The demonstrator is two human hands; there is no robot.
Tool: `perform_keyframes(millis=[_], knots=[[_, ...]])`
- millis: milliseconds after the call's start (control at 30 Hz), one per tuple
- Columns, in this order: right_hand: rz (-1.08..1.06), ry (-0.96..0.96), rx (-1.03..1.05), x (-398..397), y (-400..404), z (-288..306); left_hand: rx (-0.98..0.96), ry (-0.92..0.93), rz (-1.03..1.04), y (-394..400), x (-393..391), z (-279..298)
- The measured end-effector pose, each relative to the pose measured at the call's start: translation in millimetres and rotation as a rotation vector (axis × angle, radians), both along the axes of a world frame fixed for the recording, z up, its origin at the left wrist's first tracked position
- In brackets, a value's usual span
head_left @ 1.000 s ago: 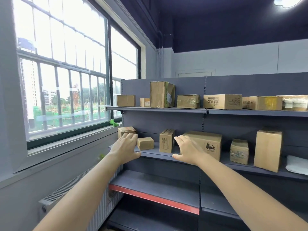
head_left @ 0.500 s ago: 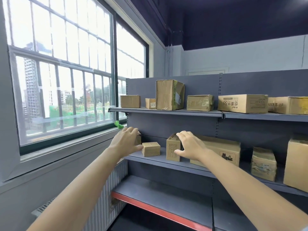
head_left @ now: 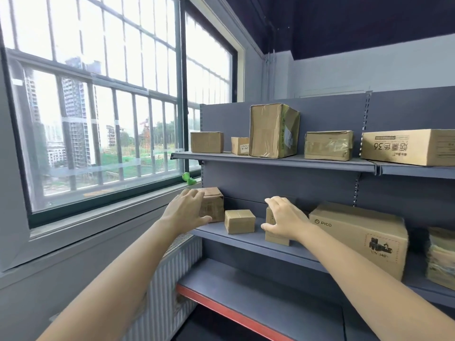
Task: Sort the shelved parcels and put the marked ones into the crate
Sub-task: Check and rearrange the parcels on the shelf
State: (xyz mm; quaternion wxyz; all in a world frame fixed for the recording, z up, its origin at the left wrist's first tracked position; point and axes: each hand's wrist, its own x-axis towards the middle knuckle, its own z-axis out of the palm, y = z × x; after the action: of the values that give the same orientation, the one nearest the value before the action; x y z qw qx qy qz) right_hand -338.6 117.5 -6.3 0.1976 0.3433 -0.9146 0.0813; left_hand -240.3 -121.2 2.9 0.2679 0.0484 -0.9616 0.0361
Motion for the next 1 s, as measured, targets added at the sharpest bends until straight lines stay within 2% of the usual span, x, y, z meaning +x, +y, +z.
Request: perform_keyframes(millis=[500, 1000], knots=[[-0.087, -0.034, -0.021, -60, -134, -3, 0.035, -0.053, -0.052, -140, -73, -7], [-0.018, 0.018, -0.036, -164, -208, 15, 0.060, -0.016, -0.063, -201, -185, -7]])
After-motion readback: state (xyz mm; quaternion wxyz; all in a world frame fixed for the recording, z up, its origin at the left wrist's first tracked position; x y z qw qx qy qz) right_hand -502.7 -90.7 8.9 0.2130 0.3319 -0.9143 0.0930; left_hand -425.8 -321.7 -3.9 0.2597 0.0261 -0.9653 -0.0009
